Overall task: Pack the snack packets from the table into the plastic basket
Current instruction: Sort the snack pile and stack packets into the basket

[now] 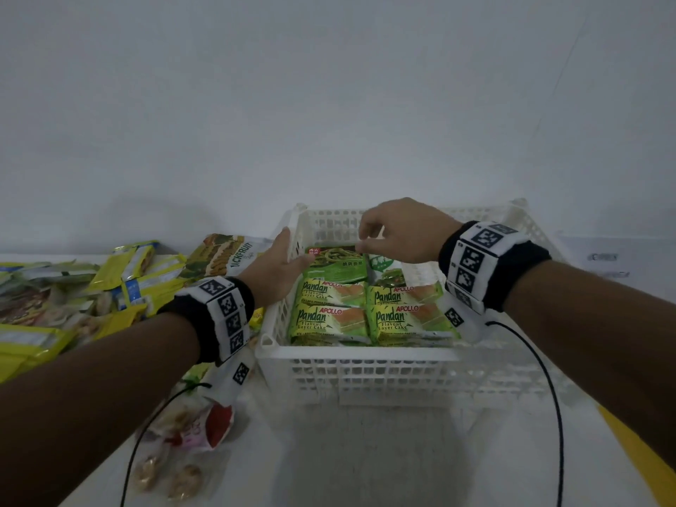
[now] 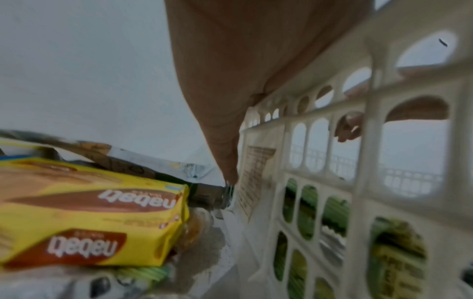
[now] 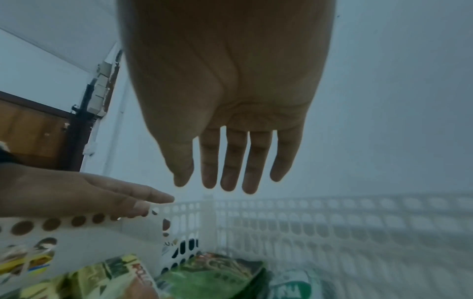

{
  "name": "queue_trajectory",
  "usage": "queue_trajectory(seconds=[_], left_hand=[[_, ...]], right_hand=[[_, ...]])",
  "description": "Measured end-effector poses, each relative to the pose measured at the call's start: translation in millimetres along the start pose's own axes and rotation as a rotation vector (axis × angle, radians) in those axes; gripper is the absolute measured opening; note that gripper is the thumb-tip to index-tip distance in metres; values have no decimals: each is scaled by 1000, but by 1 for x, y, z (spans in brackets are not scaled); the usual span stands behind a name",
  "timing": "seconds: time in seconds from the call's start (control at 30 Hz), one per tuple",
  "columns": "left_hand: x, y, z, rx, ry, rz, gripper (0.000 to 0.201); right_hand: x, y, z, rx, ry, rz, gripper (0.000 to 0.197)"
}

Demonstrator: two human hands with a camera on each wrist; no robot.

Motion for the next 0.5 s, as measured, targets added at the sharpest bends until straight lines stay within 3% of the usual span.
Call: queue_trajectory(seconds=[0.13, 0.2, 0.4, 0.5], left_hand=[[-29, 10, 3, -30, 27, -79, 82], [-53, 16, 10, 25, -55, -134, 79], [-122, 50, 30, 231, -418, -156, 45], [-147, 66, 51, 269, -469, -166, 38]], right_hand=[[-7, -18, 28, -51, 2, -109, 28], [-9, -25, 48, -83, 2, -126, 30], [-11, -37, 127, -188, 30, -170, 31], [-7, -40, 172, -231, 49, -176, 32]])
Point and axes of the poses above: each hand's wrist, its own y-axis away from the middle knuckle, its own x-axis out of the palm, z = x × y, the point moved 2 cm from there along -y, towards the middle knuckle, and after that the axes turned 14 degrees about -z, right-handed, at the moved point
